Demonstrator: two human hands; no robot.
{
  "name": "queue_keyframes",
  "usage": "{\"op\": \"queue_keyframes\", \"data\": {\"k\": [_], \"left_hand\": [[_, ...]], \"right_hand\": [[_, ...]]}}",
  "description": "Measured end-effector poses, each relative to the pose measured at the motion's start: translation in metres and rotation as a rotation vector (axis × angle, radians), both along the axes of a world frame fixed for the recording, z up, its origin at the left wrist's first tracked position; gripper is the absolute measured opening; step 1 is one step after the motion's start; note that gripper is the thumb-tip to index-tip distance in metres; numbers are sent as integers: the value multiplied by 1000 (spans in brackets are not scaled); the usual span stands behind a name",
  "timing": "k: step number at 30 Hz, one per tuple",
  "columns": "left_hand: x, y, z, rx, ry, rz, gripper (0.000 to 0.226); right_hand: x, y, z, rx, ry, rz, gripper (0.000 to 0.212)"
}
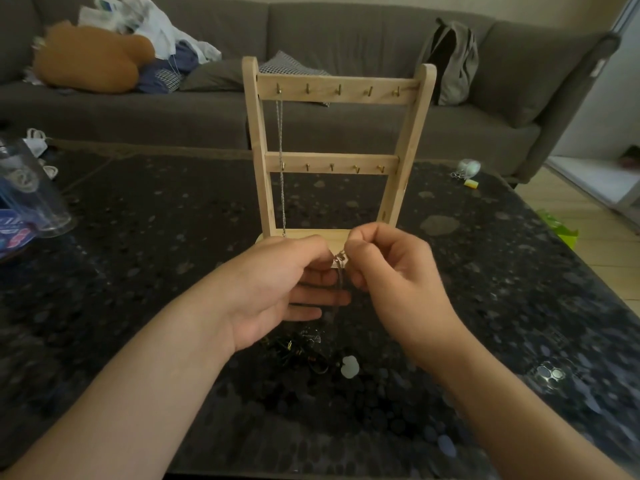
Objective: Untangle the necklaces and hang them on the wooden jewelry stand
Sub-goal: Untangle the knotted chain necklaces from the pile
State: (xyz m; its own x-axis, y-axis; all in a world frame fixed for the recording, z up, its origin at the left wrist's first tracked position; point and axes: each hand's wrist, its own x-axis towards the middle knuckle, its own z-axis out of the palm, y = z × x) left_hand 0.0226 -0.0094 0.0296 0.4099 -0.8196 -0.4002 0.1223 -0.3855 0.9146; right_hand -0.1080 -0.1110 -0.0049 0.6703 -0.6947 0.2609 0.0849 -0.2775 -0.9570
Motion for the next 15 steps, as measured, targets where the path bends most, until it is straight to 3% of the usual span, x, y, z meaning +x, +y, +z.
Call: {"op": "queue_keyframes", "data": {"k": [4,7,15], "left_hand": [[-3,-1,-2,-34,-127,48,27],[-2,-3,-5,-20,-182,52,29],[3,-5,-9,-42,-70,130,21]], "right_hand": [[2,-1,-2,76,110,45,34],[5,3,-2,114,77,18,35],[5,3,-5,37,-31,-184,12]]}}
